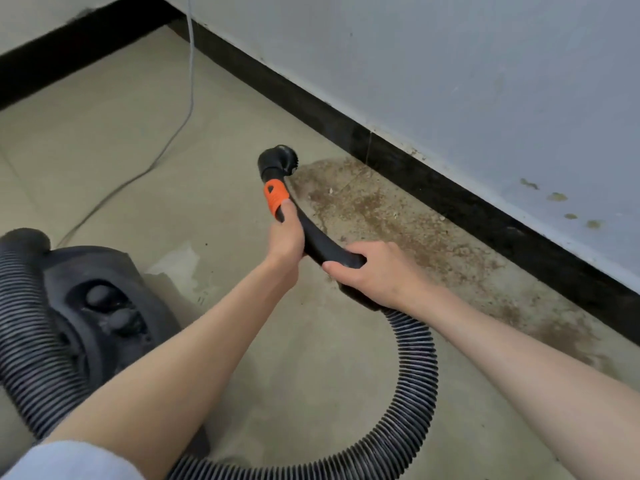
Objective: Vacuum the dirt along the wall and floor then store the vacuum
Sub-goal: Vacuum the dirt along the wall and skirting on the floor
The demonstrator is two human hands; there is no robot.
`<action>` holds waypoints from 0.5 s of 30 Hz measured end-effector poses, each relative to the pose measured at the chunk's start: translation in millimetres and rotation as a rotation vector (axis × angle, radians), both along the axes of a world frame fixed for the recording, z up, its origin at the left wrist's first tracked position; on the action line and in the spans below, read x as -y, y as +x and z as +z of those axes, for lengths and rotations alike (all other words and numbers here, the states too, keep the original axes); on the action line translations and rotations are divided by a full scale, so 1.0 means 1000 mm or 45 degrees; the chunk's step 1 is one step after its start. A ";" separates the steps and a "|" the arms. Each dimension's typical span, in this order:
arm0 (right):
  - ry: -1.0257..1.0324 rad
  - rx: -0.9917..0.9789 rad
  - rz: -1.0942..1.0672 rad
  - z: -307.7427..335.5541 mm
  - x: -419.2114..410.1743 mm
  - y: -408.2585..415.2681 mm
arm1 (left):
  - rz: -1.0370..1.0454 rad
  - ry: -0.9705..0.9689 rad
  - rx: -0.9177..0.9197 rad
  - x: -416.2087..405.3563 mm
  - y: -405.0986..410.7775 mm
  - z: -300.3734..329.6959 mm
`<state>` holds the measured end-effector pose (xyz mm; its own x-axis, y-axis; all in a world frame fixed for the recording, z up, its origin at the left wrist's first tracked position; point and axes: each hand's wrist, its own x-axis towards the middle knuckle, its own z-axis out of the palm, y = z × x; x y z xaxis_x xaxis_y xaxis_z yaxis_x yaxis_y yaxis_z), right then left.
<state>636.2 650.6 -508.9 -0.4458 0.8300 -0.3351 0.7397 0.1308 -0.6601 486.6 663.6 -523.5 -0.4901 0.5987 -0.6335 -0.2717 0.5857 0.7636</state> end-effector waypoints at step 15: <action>-0.219 -0.105 0.283 -0.036 0.010 -0.076 | 0.267 -0.235 -0.198 0.048 -0.072 -0.024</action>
<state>560.4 640.5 -545.3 -0.6420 0.6431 -0.4175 0.6485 0.1648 -0.7432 414.7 615.2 -547.0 -0.6903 0.3561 -0.6298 -0.2895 0.6618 0.6915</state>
